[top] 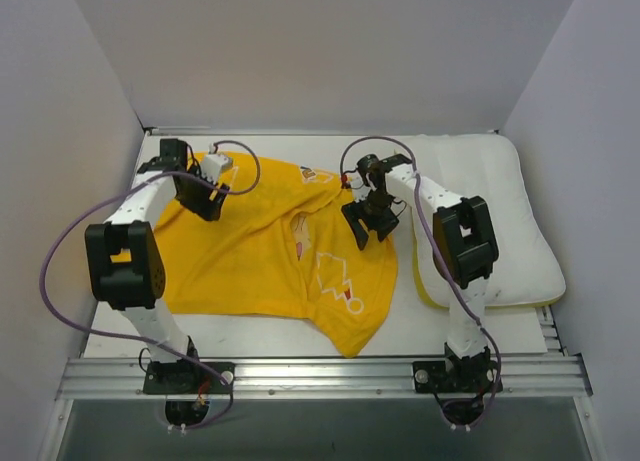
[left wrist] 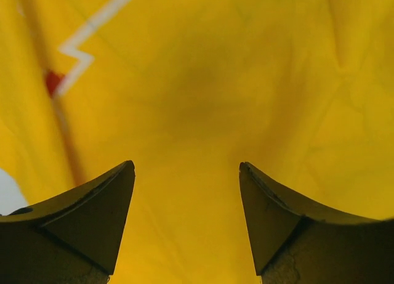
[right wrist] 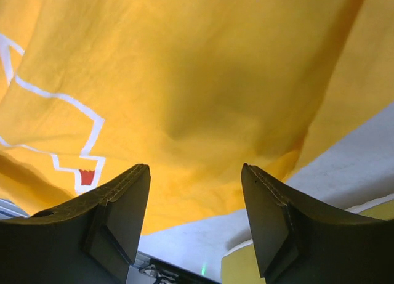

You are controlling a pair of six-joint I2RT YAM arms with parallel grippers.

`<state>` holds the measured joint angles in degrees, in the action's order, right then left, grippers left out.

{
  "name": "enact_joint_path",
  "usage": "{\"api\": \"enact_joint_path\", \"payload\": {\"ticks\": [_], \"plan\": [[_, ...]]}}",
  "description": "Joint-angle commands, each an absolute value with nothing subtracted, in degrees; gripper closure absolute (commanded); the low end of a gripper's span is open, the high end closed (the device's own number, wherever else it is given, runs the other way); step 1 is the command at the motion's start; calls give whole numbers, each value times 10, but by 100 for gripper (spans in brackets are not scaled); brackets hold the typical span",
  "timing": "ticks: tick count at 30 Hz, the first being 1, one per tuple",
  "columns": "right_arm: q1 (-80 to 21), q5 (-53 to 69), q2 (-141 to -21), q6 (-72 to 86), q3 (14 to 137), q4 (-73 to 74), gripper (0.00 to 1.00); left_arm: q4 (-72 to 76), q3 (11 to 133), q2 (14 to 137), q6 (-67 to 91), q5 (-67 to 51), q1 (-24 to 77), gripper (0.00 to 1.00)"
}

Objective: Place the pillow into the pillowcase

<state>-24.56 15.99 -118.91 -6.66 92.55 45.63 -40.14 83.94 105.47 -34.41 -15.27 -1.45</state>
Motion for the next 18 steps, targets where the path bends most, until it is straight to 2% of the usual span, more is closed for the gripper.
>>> {"api": "enact_joint_path", "payload": {"ticks": [1,4,12,15,17,18], "plan": [[-271,150,-1193,-91,920,521,39,-428,752,1024,-313,-193,-49,23],[-263,150,-1229,-97,923,521,40,-426,728,1046,-309,-175,-92,27],[-229,84,-1350,-104,1108,521,42,-423,802,1133,-302,-118,-179,32],[-220,103,-1312,-91,1141,533,35,-425,826,1146,-305,-114,-183,32],[-208,142,-1245,-61,1142,528,18,-426,833,1137,-311,-118,-178,30],[-189,158,-1221,-47,1143,527,14,-425,838,1126,-316,-125,-174,27]]}}
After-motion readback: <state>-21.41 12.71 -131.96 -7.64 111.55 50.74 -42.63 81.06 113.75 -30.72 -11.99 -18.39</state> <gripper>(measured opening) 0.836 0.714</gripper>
